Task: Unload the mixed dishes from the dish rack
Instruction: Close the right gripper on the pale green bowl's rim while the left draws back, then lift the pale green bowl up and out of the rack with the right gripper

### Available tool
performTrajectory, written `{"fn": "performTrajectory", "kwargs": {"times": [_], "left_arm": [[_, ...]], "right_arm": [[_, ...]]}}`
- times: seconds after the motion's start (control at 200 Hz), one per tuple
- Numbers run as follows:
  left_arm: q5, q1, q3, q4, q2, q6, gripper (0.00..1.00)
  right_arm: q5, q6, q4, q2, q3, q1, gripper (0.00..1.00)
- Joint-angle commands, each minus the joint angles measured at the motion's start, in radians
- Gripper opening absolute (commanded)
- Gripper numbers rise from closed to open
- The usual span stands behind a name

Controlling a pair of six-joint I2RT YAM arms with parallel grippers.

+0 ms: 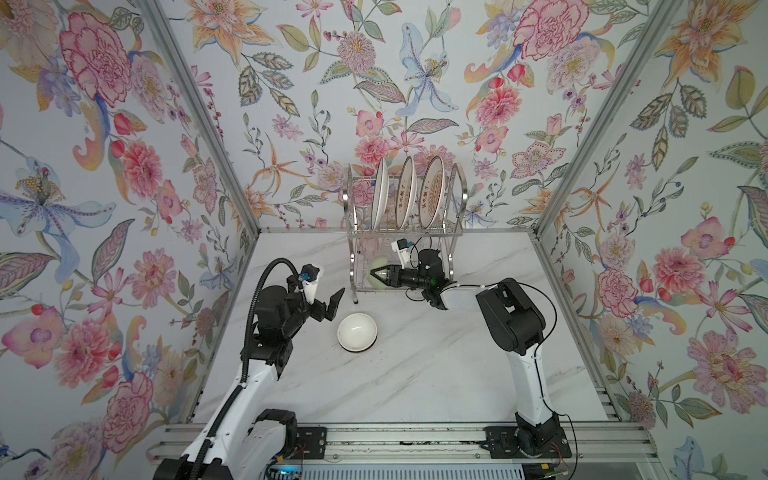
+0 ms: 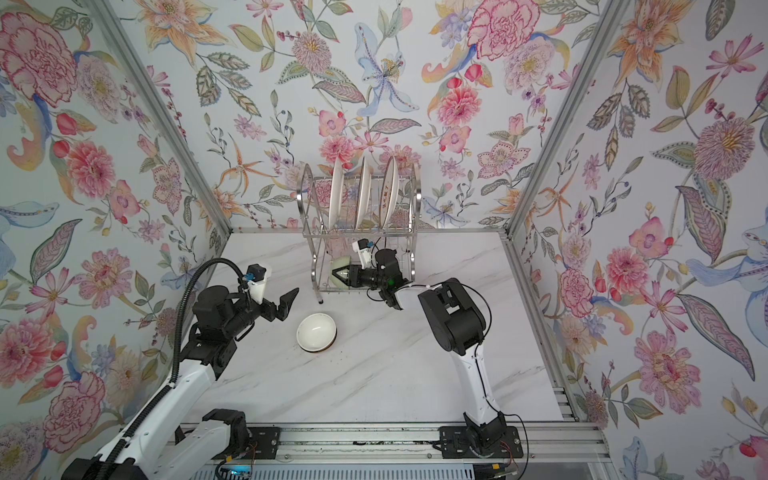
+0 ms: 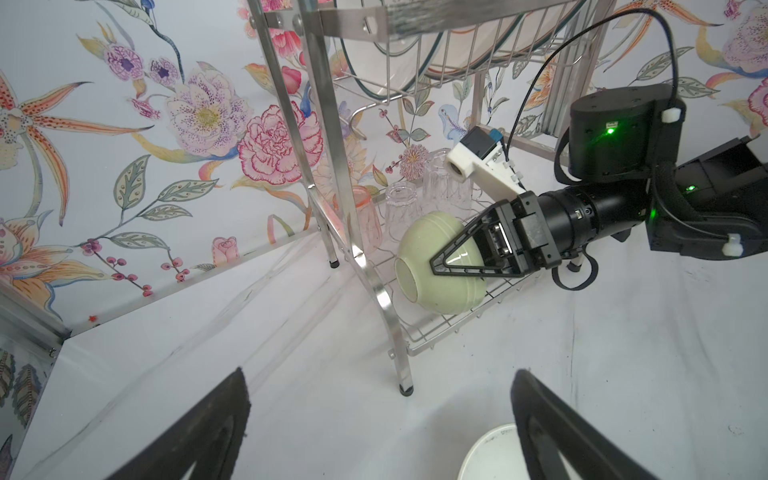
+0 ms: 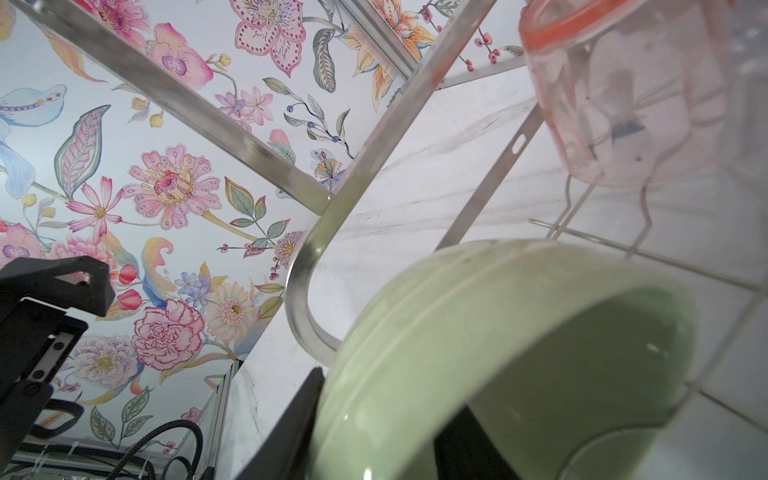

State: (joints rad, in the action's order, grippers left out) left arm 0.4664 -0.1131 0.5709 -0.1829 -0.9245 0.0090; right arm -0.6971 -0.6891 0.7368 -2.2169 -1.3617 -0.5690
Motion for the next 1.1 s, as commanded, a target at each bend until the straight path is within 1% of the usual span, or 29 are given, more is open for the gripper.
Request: {"fn": "performTrajectory", "kwargs": {"times": [0.0,0.06,0.22,0.47,0.636,0.906,1.096], "left_arm": [[-0.006,0.019,-0.023,0.022,0.000,0.021,0.99],[-0.021,0.022,-0.030,0.015,-0.003,0.015,0.99],[-0.006,0.026,-0.031,0.015,-0.012,0.028,0.99],[0.000,0.027,-0.037,0.023,0.000,0.046,0.99],[0.040,0.028,-0.040,0.021,0.010,0.048,0.99],[0.025,0.027,-0.031,0.026,0.006,0.056,0.99],[0.023,0.027,-0.027,0.023,0.019,0.056,0.99]], "right_arm": [[-0.021,-0.014,0.009,-0.022,-0.017,-0.005,0.39],[-0.024,-0.024,0.015,-0.027,-0.018,-0.005,0.36],[-0.029,-0.059,0.053,-0.024,-0.016,-0.005,0.33],[-0.043,-0.065,0.049,-0.029,-0.022,-0.002,0.25],[-0.051,-0.074,0.055,-0.030,-0.026,-0.002,0.21],[-0.061,-0.078,0.061,-0.029,-0.036,0.001,0.14],[-0.070,-0.098,0.098,-0.030,-0.054,0.004,0.08]]}}
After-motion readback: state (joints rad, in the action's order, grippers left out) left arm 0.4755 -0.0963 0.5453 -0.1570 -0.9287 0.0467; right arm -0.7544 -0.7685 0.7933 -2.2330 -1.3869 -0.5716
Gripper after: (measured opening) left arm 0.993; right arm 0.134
